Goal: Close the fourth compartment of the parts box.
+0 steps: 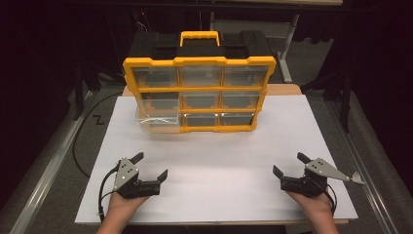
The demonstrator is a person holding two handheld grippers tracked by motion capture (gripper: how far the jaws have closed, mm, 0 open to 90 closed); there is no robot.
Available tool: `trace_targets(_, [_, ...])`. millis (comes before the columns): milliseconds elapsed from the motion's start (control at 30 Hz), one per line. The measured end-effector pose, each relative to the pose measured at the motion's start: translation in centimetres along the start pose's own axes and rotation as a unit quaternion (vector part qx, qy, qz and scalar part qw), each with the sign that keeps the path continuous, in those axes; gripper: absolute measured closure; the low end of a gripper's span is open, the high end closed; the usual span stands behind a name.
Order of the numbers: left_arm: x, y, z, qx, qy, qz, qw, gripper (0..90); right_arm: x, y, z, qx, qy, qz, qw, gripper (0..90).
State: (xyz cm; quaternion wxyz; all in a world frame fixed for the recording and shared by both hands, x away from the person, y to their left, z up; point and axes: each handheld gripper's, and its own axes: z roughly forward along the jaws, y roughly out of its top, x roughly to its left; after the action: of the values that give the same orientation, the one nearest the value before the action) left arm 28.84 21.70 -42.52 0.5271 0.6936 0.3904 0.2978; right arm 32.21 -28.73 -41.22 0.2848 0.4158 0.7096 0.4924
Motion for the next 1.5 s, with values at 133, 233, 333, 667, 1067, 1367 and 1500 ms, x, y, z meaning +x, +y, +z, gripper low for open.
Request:
trace_targets(133, [-0.1, 0.0, 0.0, -0.007, -0.003, -0.004, 1.0000, 0.5, 0.0, -0.1, 0.1, -0.002, 0.001, 0.002, 1.0000, 0.6])
trace_targets(233, [-0.1, 0.0, -0.1, -0.006, -0.006, -0.004, 1.0000, 0.5, 0.1, -0.1, 0.2, -0.004, 0.001, -0.001, 1.0000, 0.6])
trace_targets(333, [-0.1, 0.0, -0.1, -0.009, -0.006, -0.005, 0.9999, 0.5, 0.1, -0.1, 0.2, -0.006, -0.001, -0.002, 1.0000, 0.6])
trace_targets(667, [0.1, 0.0, -0.3, -0.020, -0.006, -0.013, 0.9997, 0.5, 0.2, -0.1, 0.2, -0.008, -0.003, 0.004, 1.0000, 0.6])
trace_targets(1067, [0.3, 0.1, -0.5, -0.026, -0.009, -0.023, 0.9994, 0.5, 0.0, -0.1, 0.3, -0.012, -0.002, 0.015, 0.9998, 0.6])
trace_targets(1367, [0.4, 0.4, -0.8, -0.021, -0.006, -0.023, 0.9995, 3.4, 0.1, -0.1, 0.5, -0.014, 0.001, 0.020, 0.9997, 0.7])
trace_targets(1500, [0.5, 0.6, -1.2, -0.027, 0.004, -0.021, 0.9994, 8.6, 0.1, -0.1, 0.5, -0.014, -0.001, 0.022, 0.9997, 0.7])
